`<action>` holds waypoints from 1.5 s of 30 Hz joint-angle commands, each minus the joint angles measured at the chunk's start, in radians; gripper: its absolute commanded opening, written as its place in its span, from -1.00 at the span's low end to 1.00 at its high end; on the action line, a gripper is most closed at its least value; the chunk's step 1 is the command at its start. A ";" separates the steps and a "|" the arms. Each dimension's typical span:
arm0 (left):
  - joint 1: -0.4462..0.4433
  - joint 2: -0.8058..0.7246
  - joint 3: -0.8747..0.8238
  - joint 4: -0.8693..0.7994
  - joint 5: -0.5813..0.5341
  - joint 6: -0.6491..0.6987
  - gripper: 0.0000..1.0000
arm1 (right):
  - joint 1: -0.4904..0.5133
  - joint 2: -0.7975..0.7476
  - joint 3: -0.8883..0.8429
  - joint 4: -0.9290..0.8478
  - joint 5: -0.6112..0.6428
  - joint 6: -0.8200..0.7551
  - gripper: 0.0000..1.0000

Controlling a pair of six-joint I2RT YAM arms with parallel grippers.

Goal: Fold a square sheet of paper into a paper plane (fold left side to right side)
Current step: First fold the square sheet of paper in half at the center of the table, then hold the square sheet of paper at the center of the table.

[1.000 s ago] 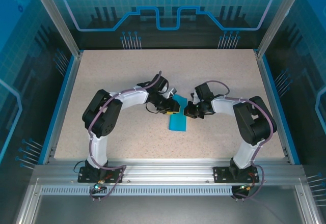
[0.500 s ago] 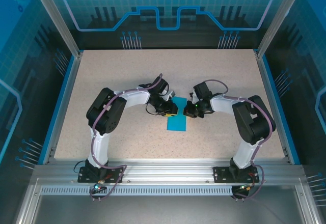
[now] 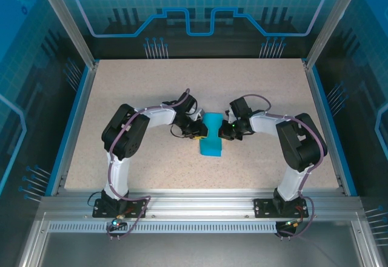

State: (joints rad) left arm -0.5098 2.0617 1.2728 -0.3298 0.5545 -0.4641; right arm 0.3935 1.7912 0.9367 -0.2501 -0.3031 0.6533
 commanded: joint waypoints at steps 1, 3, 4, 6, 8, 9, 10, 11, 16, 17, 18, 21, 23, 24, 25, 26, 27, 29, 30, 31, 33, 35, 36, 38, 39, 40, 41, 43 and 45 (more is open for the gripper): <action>0.028 -0.008 -0.057 -0.041 -0.038 0.028 -0.56 | 0.010 0.055 -0.025 -0.111 0.081 -0.020 -0.96; 0.044 -0.027 -0.074 -0.039 -0.041 0.031 -0.56 | 0.010 0.055 -0.024 -0.112 0.081 -0.020 -0.95; 0.055 -0.040 -0.083 -0.039 -0.044 0.034 -0.56 | 0.010 0.055 -0.024 -0.112 0.081 -0.020 -0.96; 0.071 -0.067 -0.095 -0.043 -0.050 0.039 -0.56 | 0.010 0.055 -0.023 -0.112 0.079 -0.021 -0.96; 0.082 -0.093 -0.102 -0.042 -0.049 0.048 -0.57 | 0.009 0.054 -0.021 -0.109 0.075 -0.020 -0.96; 0.082 -0.105 -0.103 -0.039 -0.046 0.054 -0.57 | 0.010 0.053 -0.021 -0.108 0.073 -0.020 -0.96; 0.081 -0.120 -0.106 -0.027 -0.037 0.055 -0.58 | 0.010 0.054 -0.021 -0.106 0.069 -0.020 -0.96; 0.080 -0.134 -0.110 -0.010 -0.021 0.052 -0.58 | 0.010 0.053 -0.022 -0.105 0.069 -0.018 -0.96; 0.040 -0.165 -0.098 0.040 0.031 0.052 -0.57 | 0.011 0.051 -0.018 -0.104 0.066 -0.017 -0.96; 0.026 -0.156 -0.085 0.042 0.039 0.054 -0.57 | 0.011 0.052 -0.016 -0.106 0.065 -0.017 -0.96; 0.016 -0.147 -0.074 0.044 0.045 0.054 -0.57 | 0.012 0.054 -0.015 -0.107 0.067 -0.018 -0.96; -0.012 -0.101 -0.031 0.036 0.044 0.053 -0.57 | 0.013 0.054 -0.014 -0.110 0.066 -0.018 -0.96; -0.023 -0.068 -0.006 0.032 0.042 0.051 -0.57 | 0.013 0.053 -0.012 -0.110 0.065 -0.018 -0.96; -0.028 -0.056 -0.001 0.032 0.044 0.050 -0.57 | 0.014 0.053 -0.011 -0.112 0.064 -0.018 -0.96; -0.029 -0.044 0.007 0.031 0.042 0.049 -0.56 | 0.015 0.054 -0.011 -0.112 0.065 -0.018 -0.96; -0.030 -0.034 0.012 0.031 0.042 0.050 -0.56 | 0.016 0.053 -0.009 -0.113 0.063 -0.018 -0.96; -0.032 -0.027 0.013 0.029 0.042 0.050 -0.56 | 0.015 0.053 -0.009 -0.113 0.063 -0.018 -0.96; -0.033 -0.016 0.013 0.023 0.040 0.053 -0.55 | 0.016 0.054 -0.007 -0.114 0.063 -0.018 -0.96; -0.032 -0.012 0.012 0.020 0.038 0.054 -0.55 | 0.016 0.053 -0.007 -0.114 0.065 -0.018 -0.96; -0.032 -0.008 0.011 0.018 0.034 0.055 -0.55 | 0.015 0.053 -0.008 -0.113 0.064 -0.018 -0.96; -0.032 -0.003 0.004 0.011 0.027 0.057 -0.55 | 0.016 0.053 -0.005 -0.115 0.065 -0.020 -0.96; -0.033 0.002 -0.001 0.005 0.021 0.059 -0.54 | 0.016 0.052 -0.004 -0.113 0.061 -0.020 -0.96; -0.034 0.003 -0.003 0.002 0.019 0.058 -0.54 | 0.016 0.050 -0.006 -0.107 0.058 -0.021 -0.96; -0.035 0.010 -0.013 0.001 0.015 0.055 -0.55 | 0.015 0.036 -0.011 -0.080 0.044 -0.028 -0.96; -0.034 0.013 -0.019 0.000 0.013 0.054 -0.54 | 0.015 0.027 -0.013 -0.065 0.034 -0.031 -0.96; -0.034 0.015 -0.023 0.002 0.009 0.051 -0.54 | 0.013 0.014 -0.012 -0.051 0.028 -0.034 -0.96; -0.035 0.017 -0.030 0.002 0.004 0.048 -0.55 | 0.010 0.000 -0.012 -0.039 0.015 -0.038 -0.96; -0.035 0.020 -0.036 -0.002 -0.002 0.047 -0.55 | 0.002 -0.032 -0.009 -0.012 -0.005 -0.043 -0.96; -0.033 0.020 -0.038 -0.013 -0.014 0.050 -0.55 | -0.007 -0.063 -0.002 0.017 -0.031 -0.053 -0.96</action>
State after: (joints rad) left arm -0.5396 2.0544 1.2552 -0.3008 0.5728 -0.4355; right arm 0.3927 1.7798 0.9421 -0.2531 -0.3077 0.6273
